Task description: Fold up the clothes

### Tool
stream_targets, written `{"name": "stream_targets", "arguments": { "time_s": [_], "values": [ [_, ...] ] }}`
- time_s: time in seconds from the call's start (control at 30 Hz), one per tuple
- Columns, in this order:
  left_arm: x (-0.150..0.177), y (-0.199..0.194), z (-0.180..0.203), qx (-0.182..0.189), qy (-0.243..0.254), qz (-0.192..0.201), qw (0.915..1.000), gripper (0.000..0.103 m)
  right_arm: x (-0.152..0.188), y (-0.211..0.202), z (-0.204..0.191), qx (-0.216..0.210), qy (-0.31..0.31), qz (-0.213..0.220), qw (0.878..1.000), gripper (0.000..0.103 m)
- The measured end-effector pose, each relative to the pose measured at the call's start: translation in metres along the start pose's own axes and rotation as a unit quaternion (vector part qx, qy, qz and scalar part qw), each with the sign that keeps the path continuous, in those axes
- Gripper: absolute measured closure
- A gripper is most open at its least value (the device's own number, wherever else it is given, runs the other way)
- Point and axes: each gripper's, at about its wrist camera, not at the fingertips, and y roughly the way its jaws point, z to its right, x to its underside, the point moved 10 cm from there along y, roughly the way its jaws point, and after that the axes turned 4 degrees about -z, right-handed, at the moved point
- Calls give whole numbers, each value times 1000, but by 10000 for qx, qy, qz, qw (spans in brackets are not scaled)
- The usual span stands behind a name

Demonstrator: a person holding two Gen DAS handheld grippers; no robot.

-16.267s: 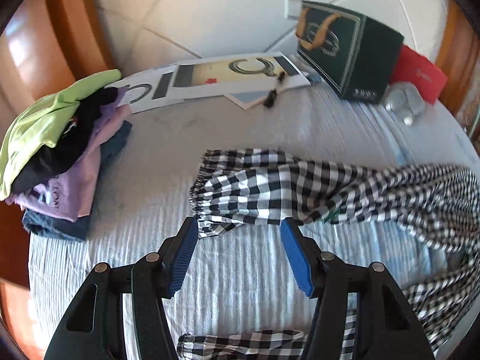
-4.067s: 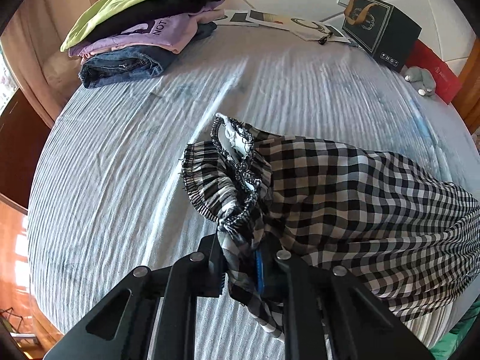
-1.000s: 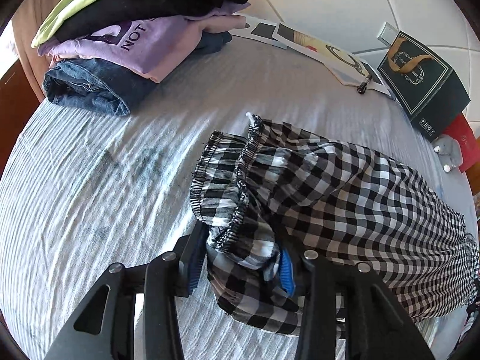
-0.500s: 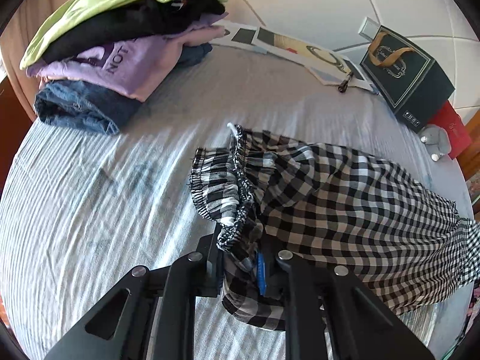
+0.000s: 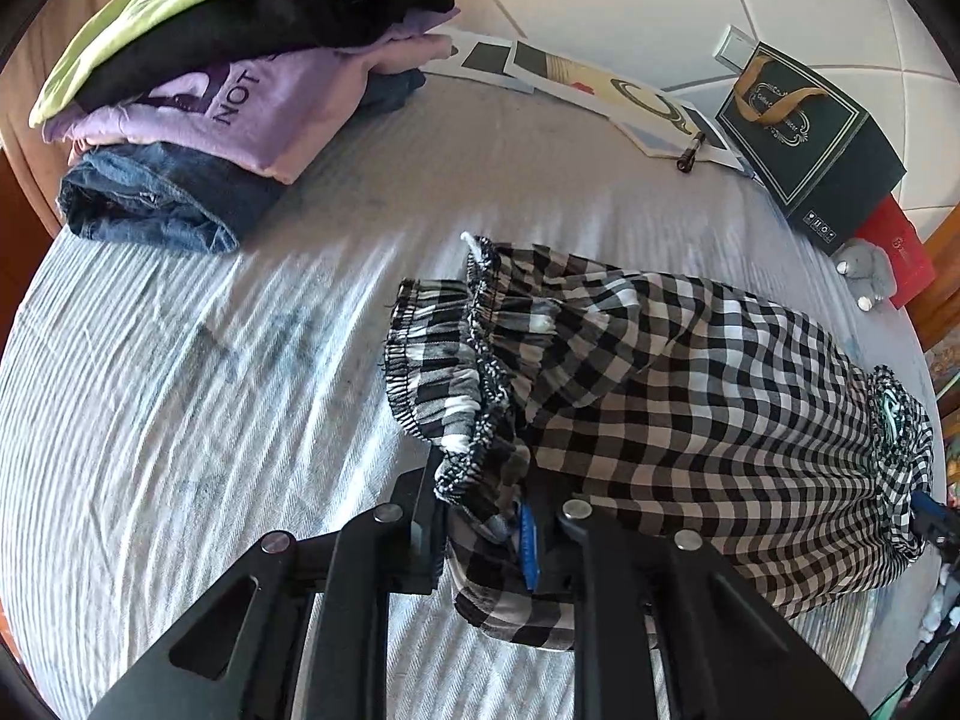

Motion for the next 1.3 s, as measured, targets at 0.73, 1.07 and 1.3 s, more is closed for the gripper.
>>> {"name": "stream_targets", "arguments": {
  "time_s": [0.73,1.07,1.3],
  "values": [
    [-19,-86,206,555,1929,912,9754,91,40,-69,117,21,1906,355,9810,79],
    [77,-48,482,1639,3895,308,9058,86,86,-106,160,-144,2332,637,9702,79],
    [93,-35,455,1344,3952,29,9087,24,82,-112,166,-366,2305,699,9699,54]
  ]
}}
